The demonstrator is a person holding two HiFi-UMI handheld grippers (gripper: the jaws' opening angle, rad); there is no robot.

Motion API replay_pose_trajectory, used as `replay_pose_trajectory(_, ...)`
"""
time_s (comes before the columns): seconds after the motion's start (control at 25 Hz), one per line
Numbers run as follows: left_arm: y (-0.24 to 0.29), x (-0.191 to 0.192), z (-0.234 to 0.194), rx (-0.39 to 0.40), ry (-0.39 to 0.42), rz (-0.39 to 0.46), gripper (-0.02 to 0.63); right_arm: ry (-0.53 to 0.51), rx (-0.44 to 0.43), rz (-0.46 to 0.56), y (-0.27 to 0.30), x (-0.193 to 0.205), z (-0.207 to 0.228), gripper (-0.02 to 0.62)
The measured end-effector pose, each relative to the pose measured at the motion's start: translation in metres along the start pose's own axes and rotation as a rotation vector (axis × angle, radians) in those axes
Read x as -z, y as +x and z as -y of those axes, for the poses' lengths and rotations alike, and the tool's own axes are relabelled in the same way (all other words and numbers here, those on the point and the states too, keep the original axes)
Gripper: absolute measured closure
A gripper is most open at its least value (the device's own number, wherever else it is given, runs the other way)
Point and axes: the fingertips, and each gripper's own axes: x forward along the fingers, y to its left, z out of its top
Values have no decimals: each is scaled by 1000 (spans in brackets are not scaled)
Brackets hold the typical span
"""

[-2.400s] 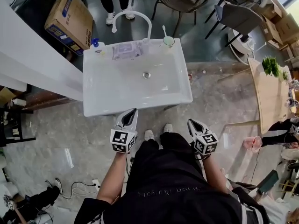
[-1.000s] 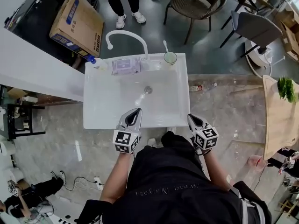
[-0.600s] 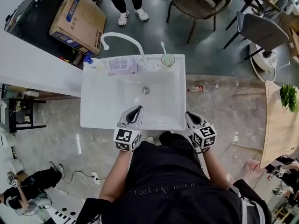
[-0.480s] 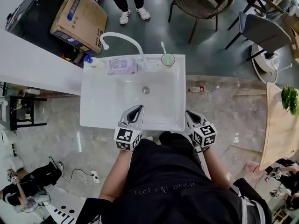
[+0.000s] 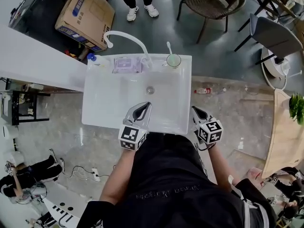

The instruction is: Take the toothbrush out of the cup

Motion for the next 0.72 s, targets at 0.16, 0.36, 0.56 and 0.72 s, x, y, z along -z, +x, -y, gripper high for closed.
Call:
replay_pose_trajectory(0.16,4,0,-2,13,-3,-1,600,-35,10,20,12,-21,4,583)
replay_pose_trajectory(0.36,7,3,-8,21,-10,-2,600,-51,10,44,28,-44,-1,583)
replay_pose_trajectory(0.56,10,5,-17,26,-21,-5,600,-87,4,46,53,-62,-4,583)
replay_pose_trajectory(0.72,12,8,-24,26,-34,-10,600,-113,-11,47,72,-82,-5,583)
